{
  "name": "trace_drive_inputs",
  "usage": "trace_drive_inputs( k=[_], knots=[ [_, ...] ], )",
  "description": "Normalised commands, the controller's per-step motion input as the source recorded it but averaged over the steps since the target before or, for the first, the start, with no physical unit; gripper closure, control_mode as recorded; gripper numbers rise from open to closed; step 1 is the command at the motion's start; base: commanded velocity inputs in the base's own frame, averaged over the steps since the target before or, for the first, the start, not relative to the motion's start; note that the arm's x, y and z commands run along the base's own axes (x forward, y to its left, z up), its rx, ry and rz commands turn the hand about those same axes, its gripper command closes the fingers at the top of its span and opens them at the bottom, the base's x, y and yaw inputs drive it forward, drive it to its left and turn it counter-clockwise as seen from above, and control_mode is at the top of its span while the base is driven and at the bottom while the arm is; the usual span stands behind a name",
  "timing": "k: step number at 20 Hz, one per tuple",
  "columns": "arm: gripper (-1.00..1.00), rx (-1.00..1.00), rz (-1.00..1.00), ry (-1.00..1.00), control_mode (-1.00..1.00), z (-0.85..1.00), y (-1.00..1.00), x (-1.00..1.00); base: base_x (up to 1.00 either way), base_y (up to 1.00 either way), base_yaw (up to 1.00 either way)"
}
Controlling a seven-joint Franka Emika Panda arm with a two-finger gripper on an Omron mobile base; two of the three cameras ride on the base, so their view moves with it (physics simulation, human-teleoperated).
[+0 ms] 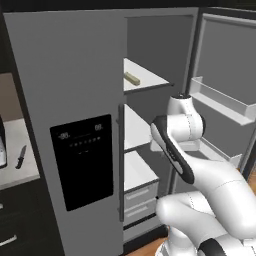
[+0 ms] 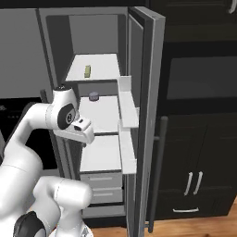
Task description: Retrieve the butter from the fridge and place it on a plate on the dining table. Then retrieve the butter knife by the fridge and place it near the plate.
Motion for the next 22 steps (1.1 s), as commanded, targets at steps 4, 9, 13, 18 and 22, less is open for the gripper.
trace_drive_inputs(
  k=[4,9,13,18,22],
  knots=[
    [-1.00,0.00,0.00,0.00,1.00,0.00,0.00,0.00,0.46,-0.03,0.00],
    [-1.00,0.00,0.00,0.00,1.00,0.00,0.00,0.00,0.45,-0.07,0.07],
    [-1.00,0.00,0.00,0.00,1.00,0.00,0.00,0.00,0.75,-0.16,0.20],
    [-1.00,0.00,0.00,0.00,1.00,0.00,0.00,0.00,0.40,-0.39,0.14],
    [-1.00,0.00,0.00,0.00,1.00,0.00,0.00,0.00,0.10,-0.21,0.07]
  ],
)
